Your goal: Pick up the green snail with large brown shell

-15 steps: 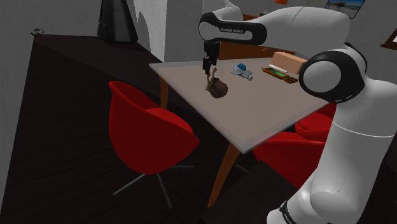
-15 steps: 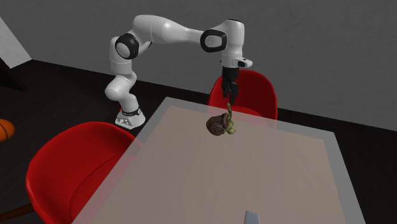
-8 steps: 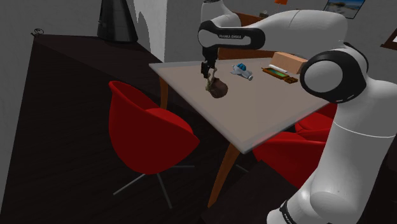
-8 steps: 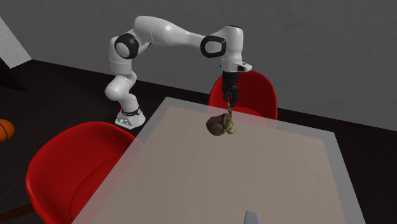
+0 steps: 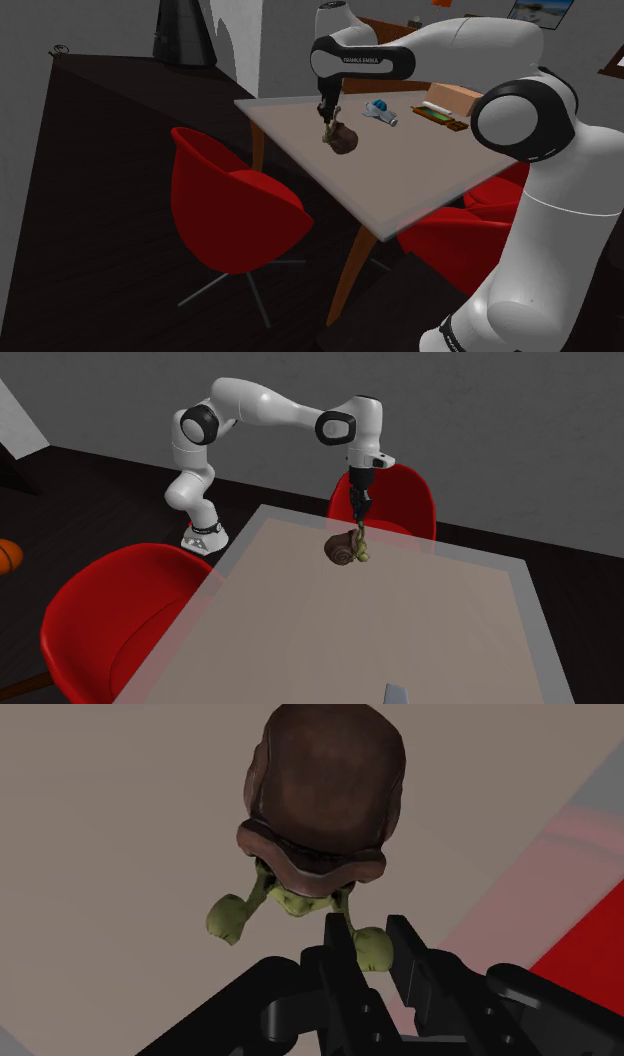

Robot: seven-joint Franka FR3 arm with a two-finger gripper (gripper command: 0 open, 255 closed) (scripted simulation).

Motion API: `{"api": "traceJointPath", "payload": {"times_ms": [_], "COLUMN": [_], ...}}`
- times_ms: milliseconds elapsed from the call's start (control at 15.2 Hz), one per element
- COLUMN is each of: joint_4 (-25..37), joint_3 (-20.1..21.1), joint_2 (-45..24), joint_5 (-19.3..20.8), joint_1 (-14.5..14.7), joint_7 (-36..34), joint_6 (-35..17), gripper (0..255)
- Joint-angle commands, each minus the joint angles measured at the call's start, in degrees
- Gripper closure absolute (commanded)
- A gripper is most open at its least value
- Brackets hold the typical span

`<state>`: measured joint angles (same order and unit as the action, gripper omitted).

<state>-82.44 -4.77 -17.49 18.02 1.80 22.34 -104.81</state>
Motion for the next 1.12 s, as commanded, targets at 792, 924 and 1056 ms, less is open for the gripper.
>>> {"api": "traceJointPath", "payload": {"times_ms": [792, 924, 1056], "joint_4": [10.6, 12.9, 15.4], "joint_3": [0.0, -0.1, -0.1], "joint_2": [-1.7, -2.3, -2.9], "joint_5": [-0.6, -0.7, -0.8], "joint_1": [0.0, 0.0, 0.1], "joint_7": [2.7, 3.2, 3.8], "joint_6": [8.6, 10.3, 12.1], "gripper": [255, 255, 255]}}
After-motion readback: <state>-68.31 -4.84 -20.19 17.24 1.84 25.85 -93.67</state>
